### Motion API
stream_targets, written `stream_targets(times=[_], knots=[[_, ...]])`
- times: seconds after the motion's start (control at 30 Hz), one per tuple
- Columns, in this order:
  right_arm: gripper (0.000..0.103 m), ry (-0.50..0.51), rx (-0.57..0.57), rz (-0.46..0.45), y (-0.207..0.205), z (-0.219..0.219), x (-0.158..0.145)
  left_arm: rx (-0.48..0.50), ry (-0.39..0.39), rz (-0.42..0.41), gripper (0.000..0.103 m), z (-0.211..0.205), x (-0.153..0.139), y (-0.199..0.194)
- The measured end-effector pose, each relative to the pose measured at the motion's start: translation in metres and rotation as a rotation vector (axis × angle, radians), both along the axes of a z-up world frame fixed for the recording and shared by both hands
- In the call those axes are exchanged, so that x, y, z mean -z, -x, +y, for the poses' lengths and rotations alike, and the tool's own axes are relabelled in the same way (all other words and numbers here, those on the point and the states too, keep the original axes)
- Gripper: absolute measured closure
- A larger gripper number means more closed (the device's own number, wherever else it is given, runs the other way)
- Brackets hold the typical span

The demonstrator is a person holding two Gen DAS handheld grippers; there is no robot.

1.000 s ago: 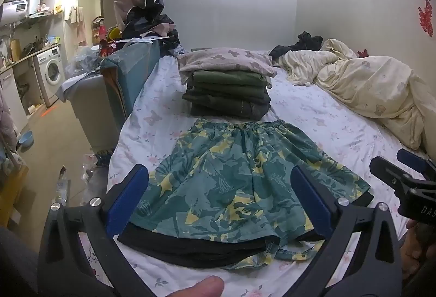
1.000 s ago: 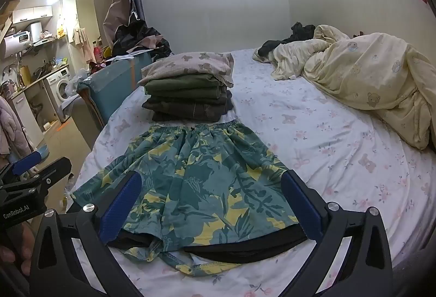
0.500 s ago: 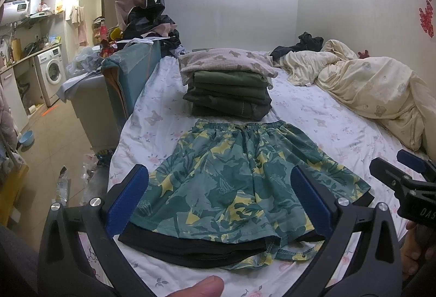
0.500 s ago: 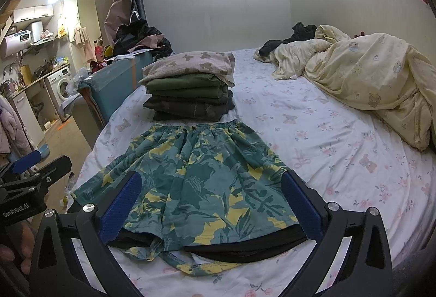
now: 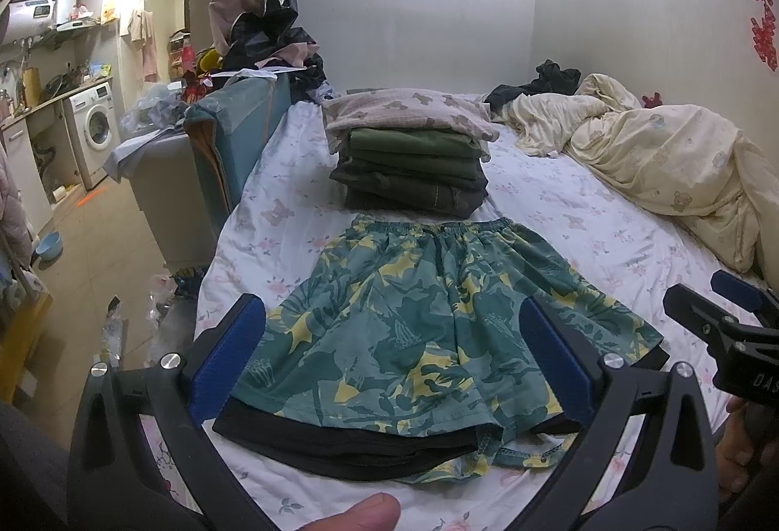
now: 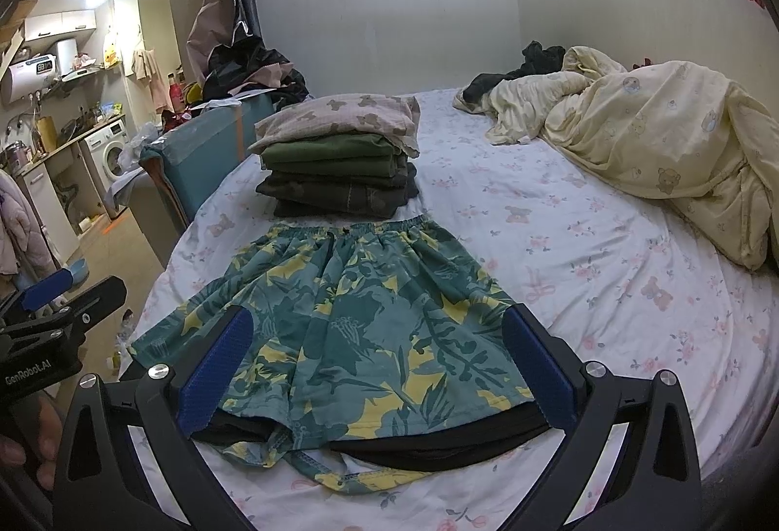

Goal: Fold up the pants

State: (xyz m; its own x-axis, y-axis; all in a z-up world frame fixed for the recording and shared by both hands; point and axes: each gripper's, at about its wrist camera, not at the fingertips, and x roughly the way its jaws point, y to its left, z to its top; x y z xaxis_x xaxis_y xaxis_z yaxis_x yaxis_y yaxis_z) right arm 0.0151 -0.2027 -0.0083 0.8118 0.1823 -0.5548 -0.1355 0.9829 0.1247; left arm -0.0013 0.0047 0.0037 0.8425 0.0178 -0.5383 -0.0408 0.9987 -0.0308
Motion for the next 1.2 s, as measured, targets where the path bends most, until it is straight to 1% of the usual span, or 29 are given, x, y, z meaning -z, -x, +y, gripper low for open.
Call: stream_targets(times=[1.2], knots=[[0.0, 0.001, 0.0, 0.003, -0.0022, -0.0014, 0.0009, 0.0, 0.0, 0.001, 0.0, 0.0004, 0.0, -0.0001]])
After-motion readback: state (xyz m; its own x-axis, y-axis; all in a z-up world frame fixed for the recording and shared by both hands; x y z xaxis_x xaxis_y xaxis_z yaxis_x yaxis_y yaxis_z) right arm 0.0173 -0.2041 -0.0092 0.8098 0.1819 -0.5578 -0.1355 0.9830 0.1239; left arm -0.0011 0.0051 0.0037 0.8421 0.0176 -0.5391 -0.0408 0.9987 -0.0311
